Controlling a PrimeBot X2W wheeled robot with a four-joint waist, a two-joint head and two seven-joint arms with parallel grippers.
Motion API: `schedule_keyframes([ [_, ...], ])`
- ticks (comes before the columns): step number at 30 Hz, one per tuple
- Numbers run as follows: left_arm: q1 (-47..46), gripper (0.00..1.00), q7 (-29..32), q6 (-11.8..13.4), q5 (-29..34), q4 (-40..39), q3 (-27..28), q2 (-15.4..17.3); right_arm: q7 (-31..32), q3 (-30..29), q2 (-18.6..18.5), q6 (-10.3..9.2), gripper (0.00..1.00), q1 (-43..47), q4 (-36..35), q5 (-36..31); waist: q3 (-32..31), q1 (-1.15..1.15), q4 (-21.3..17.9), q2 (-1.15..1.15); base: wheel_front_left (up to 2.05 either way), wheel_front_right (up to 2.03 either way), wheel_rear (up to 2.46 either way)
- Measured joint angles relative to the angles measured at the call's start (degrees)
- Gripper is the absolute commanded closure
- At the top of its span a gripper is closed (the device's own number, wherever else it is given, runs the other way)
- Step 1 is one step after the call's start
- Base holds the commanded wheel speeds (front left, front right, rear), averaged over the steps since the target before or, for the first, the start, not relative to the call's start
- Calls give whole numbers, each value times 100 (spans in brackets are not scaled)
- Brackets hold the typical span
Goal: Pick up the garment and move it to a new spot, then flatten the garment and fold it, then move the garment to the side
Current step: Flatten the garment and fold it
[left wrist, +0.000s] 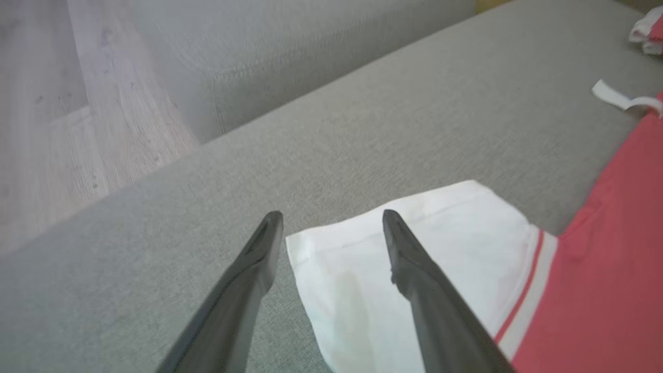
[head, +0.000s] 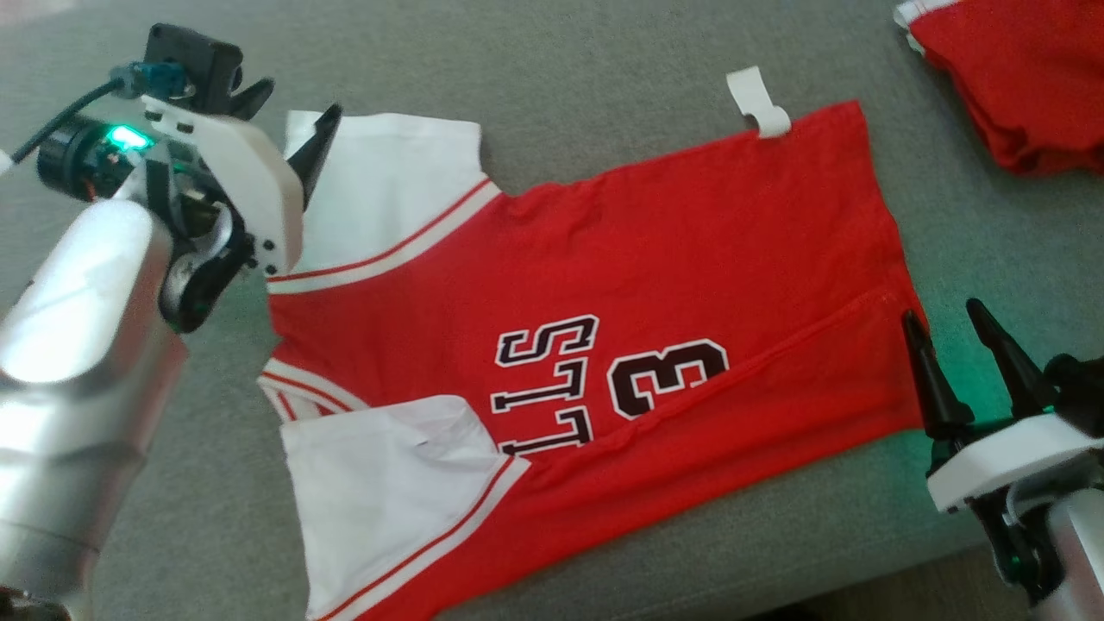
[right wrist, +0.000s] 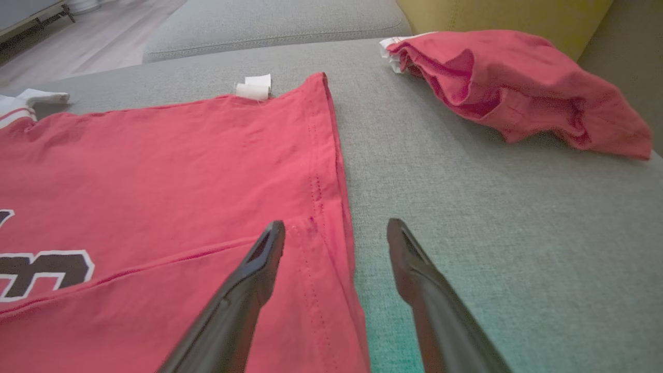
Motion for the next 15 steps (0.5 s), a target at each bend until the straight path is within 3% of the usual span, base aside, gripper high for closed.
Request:
schedule_keyframes([
  [6,-348,0,302,-43,-219,813,-385,178,-7,9,70,0,0,-96,-65,14,289,-1,-255,0,0,0,0],
  [15,-720,0,196,-44,-377,1437,-682,274,-65,129,81,0,0,-309,-35,18,441,-2,-426,0,0,0,0],
])
